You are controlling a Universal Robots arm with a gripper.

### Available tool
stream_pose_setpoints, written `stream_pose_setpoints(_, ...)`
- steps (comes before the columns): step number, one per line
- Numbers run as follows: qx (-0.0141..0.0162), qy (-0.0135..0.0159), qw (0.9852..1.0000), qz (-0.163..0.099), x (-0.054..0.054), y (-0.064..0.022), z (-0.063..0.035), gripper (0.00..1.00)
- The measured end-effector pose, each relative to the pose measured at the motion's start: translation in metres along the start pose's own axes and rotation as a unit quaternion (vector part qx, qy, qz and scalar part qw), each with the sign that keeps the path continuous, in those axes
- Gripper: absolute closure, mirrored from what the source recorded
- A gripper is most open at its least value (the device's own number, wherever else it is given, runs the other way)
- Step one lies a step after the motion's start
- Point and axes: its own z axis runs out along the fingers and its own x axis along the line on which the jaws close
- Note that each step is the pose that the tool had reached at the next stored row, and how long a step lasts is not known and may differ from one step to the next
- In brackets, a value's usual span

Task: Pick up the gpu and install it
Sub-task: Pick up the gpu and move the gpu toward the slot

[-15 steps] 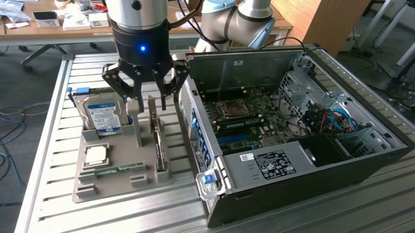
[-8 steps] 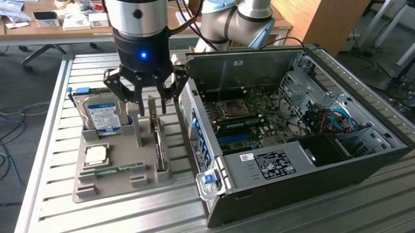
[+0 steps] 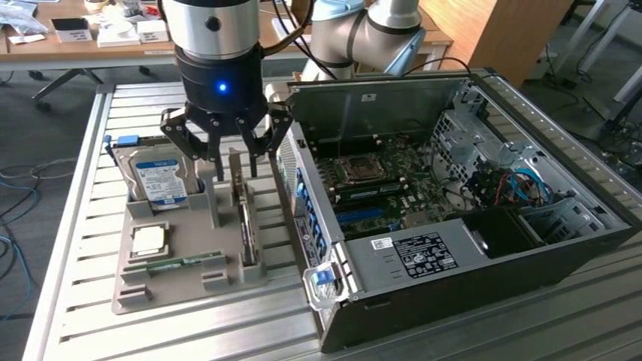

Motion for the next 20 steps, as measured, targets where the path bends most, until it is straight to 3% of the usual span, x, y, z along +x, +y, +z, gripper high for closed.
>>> stream_pose_setpoints(20, 0.0000, 0.0000, 1.0000, 0.000, -0.0002, -0.0033, 0.0026, 0.53)
